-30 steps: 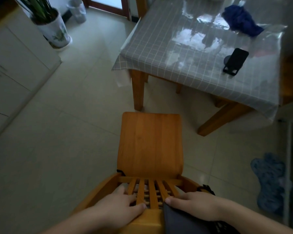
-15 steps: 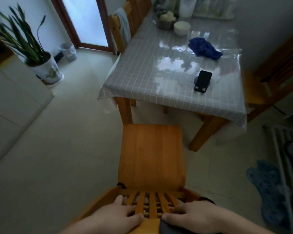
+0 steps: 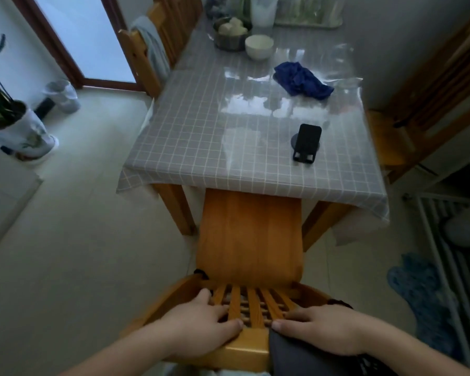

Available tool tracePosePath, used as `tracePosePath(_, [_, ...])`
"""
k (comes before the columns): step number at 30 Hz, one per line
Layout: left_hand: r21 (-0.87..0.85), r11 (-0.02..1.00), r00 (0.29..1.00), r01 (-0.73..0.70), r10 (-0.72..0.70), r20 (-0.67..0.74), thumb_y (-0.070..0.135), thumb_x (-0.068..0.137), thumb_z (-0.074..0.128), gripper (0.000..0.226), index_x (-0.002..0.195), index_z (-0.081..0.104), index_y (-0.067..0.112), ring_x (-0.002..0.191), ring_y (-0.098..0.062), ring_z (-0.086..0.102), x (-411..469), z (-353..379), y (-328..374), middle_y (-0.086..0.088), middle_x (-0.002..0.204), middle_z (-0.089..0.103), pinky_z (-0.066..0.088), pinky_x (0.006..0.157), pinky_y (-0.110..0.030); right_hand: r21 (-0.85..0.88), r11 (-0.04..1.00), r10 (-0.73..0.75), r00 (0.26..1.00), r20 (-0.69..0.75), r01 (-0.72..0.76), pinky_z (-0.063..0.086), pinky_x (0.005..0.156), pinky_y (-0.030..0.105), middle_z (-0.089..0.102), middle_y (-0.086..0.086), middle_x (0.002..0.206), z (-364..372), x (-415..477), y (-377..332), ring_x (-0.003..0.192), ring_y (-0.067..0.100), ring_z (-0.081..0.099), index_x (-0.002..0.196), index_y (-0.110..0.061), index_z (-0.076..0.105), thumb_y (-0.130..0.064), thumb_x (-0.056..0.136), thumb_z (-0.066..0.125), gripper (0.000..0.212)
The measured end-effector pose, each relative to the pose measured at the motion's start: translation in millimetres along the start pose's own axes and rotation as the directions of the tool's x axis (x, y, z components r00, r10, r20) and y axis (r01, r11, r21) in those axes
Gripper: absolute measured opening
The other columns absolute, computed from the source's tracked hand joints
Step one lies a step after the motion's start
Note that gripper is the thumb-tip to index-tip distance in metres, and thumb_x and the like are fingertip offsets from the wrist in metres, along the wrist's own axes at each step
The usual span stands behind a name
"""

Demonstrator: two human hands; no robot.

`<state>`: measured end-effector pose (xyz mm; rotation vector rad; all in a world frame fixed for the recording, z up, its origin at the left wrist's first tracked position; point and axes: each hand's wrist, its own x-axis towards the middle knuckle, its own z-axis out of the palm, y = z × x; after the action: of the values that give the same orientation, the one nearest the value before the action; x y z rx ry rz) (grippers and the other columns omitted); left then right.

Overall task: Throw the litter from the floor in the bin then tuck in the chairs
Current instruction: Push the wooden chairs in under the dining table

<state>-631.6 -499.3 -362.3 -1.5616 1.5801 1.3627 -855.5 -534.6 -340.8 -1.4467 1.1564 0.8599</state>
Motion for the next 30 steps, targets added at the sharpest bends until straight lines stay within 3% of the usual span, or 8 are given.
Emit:
tracePosePath(3, [0.014,1.000,1.000,-0.010,0.009,0.028,0.077,0.082,0.027,0.074,0.144,0.033,0.038,0.130,-0.023,0.039,18,-37,-2,-0.001,0.150,0.022,0.036,0.105,-0.036,0.024,1.000,-0.005,1.000,0.001,0.005,0.032,0.106,0.034,0.043,-0.010,0.147,-36,11,-6,0.133,0.015,0.039,0.128,-0.059,0.043,-0.096,0.059,0.025,0.081])
tracePosePath(15, [0.015,0.997,0.996,-0.079,0.079,0.045,0.070,0.089,0.026,0.062,0.136,0.046,0.034,0.109,-0.017,0.051,71,-173,-2,-0.004,0.134,0.034,0.043,0.099,-0.036,-0.024,0.998,0.059,0.997,-0.042,-0.060,0.029,0.108,0.035,0.036,-0.008,0.152,-171,50,-32,0.138,0.018,0.033,0.138,-0.050,0.036,-0.096,0.060,0.022,0.092])
tracePosePath(22, [0.092,0.992,0.992,-0.084,0.075,0.103,0.067,0.090,0.023,0.062,0.140,0.039,0.035,0.114,-0.023,0.050,88,-215,-1,-0.010,0.142,0.028,0.042,0.101,-0.040,-0.010,0.998,0.069,0.998,-0.009,-0.069,0.025,0.110,0.036,0.033,-0.006,0.154,-212,60,-39,0.141,0.020,0.029,0.142,-0.043,0.035,-0.089,0.070,0.023,0.086])
tracePosePath(30, [0.237,0.954,0.977,-0.182,0.150,0.150,0.045,0.102,0.020,0.047,0.144,0.034,0.027,0.120,-0.025,0.041,94,-250,13,-0.011,0.138,0.037,0.039,0.104,-0.044,0.026,0.999,0.043,0.998,-0.050,-0.042,0.028,0.109,0.034,0.040,-0.008,0.150,-239,66,-38,0.137,0.016,0.036,0.138,-0.040,0.043,-0.086,0.073,0.027,0.081])
